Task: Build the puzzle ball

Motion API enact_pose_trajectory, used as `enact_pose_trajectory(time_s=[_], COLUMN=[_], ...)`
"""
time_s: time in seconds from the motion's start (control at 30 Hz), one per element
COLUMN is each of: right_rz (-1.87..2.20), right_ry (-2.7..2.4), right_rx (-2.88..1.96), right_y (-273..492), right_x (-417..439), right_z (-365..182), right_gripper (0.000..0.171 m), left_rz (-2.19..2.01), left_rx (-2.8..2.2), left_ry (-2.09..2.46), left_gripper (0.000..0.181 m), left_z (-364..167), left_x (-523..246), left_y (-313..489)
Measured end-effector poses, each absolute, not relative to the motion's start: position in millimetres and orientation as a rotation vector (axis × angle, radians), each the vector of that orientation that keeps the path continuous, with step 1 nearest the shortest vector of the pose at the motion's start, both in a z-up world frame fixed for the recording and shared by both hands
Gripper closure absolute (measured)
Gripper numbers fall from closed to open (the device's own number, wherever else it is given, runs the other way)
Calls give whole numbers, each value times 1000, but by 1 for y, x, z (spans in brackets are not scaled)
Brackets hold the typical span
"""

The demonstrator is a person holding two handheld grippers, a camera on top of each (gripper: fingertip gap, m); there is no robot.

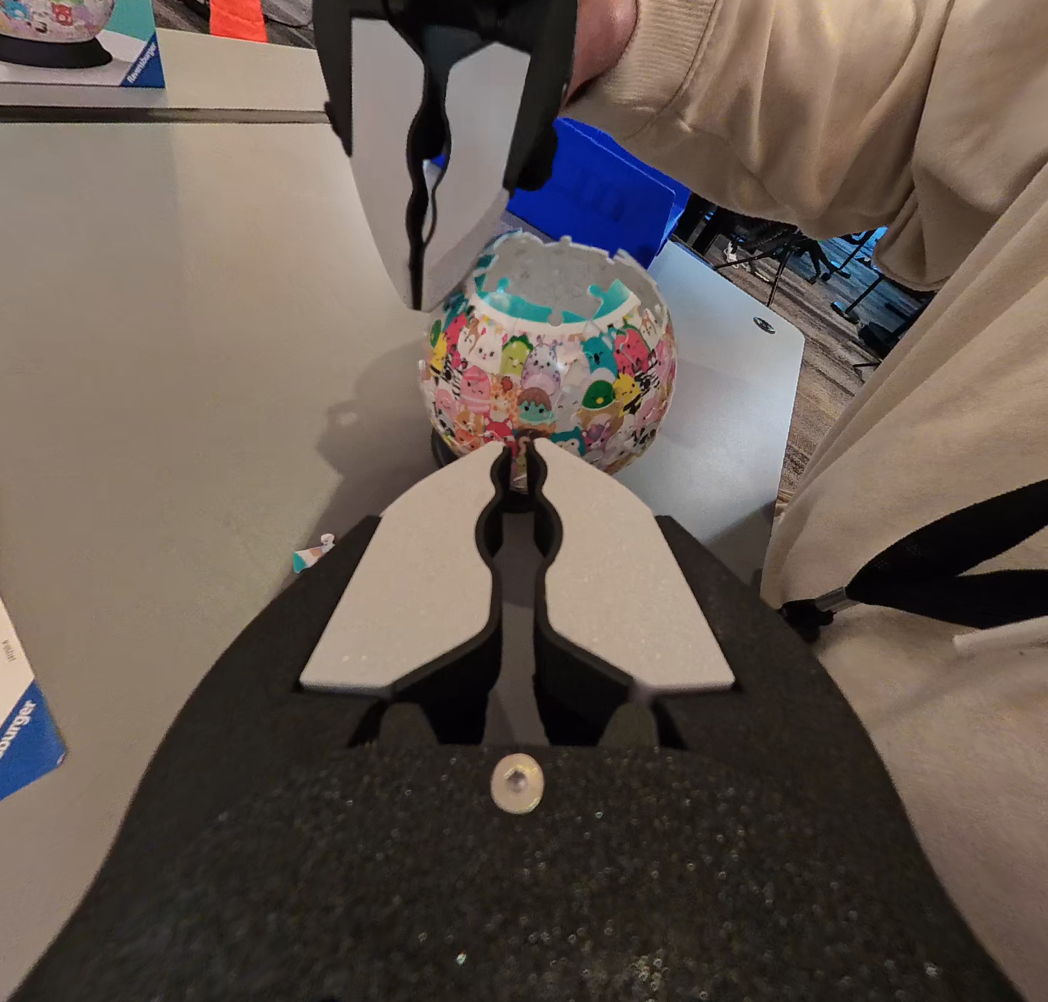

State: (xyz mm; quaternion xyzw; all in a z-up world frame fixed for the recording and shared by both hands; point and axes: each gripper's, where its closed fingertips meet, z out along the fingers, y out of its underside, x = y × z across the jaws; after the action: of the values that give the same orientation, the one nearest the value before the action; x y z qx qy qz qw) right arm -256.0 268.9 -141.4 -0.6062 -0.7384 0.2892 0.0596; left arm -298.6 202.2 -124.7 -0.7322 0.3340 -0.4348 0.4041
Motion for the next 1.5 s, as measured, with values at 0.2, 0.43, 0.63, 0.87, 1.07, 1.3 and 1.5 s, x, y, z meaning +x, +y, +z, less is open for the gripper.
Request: enact_pose_trajectory(time_s=[0.2, 0.43, 0.63, 0.87, 1.07, 1.3, 1.5], right_rz=[991, 1028, 968, 906, 618, 448, 445], right_ry=[-2160, -2078, -2165, -1961, -2163, -2340, -2434], right_rx=[-1845, -1852, -1856, -1877, -1741, -1720, -1777], right_y=[270, 276, 258, 286, 265, 254, 249], right_x=[-261, -264, -250, -242, -236, -234, -231], right_z=[-131, -122, -132, -111, -116, -128, -139], right_gripper=[171, 171, 171, 171, 151, 139, 134], left_rz=[-1096, -1087, -1076, -1046, -1057, -1068, -1088], left_rx=[-1851, -1856, -1873, -1888, -1889, -1878, -1873], left_ry=[853, 860, 881, 905, 898, 907, 895], left_gripper=[177, 177, 176, 175, 175, 175, 175], left_z=[-125, -127, -132, -136, -136, -134, -132], left_x=[-297, -297, -295, -294, -294, -294, -297], left_y=[200, 199, 197, 195, 195, 193, 194])
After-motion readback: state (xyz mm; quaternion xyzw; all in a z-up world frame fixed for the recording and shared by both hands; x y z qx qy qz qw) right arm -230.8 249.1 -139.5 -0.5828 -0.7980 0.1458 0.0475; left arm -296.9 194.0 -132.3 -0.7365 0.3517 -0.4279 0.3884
